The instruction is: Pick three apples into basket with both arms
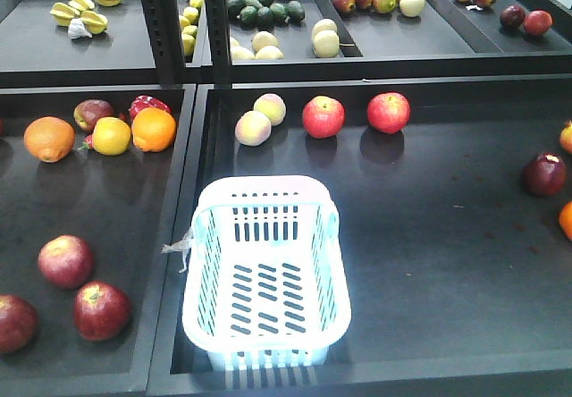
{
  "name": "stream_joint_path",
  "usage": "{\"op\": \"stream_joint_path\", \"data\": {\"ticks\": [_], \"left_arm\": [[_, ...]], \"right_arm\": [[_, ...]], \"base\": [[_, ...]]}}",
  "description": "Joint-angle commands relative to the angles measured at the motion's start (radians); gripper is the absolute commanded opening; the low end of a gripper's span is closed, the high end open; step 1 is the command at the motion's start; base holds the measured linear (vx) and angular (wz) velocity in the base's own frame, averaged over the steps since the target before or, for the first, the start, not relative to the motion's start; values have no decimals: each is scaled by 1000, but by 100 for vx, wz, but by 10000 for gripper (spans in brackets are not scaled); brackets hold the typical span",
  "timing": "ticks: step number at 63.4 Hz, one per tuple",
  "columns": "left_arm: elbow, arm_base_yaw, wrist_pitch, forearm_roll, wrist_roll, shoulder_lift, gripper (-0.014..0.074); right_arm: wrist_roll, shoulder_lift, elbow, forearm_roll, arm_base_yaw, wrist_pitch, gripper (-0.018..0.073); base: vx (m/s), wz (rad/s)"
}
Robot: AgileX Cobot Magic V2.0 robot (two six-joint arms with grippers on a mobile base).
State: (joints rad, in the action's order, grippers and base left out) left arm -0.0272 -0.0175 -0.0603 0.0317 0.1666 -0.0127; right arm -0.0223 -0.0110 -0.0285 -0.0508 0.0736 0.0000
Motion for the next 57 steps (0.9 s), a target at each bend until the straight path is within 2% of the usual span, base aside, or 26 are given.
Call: {"op": "stream_joint_path", "data": {"ticks": [1,57], "left_arm": [[-19,-1,70,-6,2,-1,-7],[-19,-1,70,-6,2,-1,-7]], "right_arm": [[5,2,-14,-9,-4,-73,-9],[5,2,-14,-9,-4,-71,-9]], "base": [[8,3],[8,5]]}}
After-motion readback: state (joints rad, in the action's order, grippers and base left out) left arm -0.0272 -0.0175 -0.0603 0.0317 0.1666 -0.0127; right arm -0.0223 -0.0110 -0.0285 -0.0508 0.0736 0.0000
